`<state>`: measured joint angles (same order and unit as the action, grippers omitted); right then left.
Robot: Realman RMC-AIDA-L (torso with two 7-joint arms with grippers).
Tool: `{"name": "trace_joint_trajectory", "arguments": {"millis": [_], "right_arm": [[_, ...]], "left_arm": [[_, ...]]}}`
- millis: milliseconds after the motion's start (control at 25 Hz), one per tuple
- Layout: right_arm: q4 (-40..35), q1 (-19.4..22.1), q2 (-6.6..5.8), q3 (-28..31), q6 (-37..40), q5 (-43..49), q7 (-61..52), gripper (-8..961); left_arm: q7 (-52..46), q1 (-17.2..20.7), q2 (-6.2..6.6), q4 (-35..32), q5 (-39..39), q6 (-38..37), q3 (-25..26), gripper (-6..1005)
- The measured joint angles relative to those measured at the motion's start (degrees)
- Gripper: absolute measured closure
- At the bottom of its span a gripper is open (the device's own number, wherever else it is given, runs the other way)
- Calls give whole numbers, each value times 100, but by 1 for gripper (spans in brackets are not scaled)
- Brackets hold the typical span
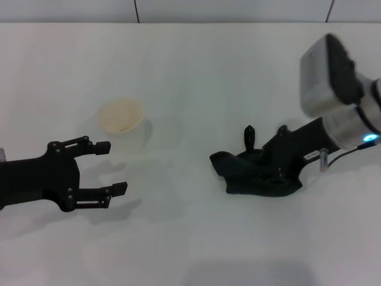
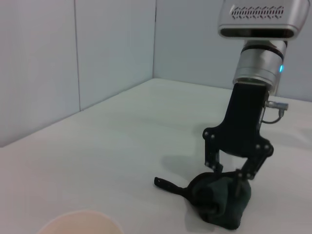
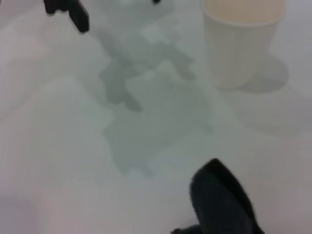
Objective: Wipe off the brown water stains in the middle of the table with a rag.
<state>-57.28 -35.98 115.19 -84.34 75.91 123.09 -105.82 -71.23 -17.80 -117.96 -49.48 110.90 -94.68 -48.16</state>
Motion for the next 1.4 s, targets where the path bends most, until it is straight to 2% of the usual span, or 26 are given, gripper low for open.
{"name": "trace_joint_trajectory", "arguments": {"millis": [200,400,600,960,1400], "right_arm": [[-36,236,9,1078,528,-34,554,696],[96,559,-9,2122,786,-255,1373,695],[508,643,-88,3001,1499,-627,2189,695],[622,620,-90,3004,1679,-557,2359,695],[622,552,-108,2947,1726,-454,2335,695]], "left_arm": [[107,-36,13,168,-41,14,23,112],[336,-174,106,608,-69,0,284,112],[326,-198,152,677,-65,-122,295,112],[-62,-271,359,611,-44,-467,282,112],[-237,-407,401,614,103,-480,254,112]]}}
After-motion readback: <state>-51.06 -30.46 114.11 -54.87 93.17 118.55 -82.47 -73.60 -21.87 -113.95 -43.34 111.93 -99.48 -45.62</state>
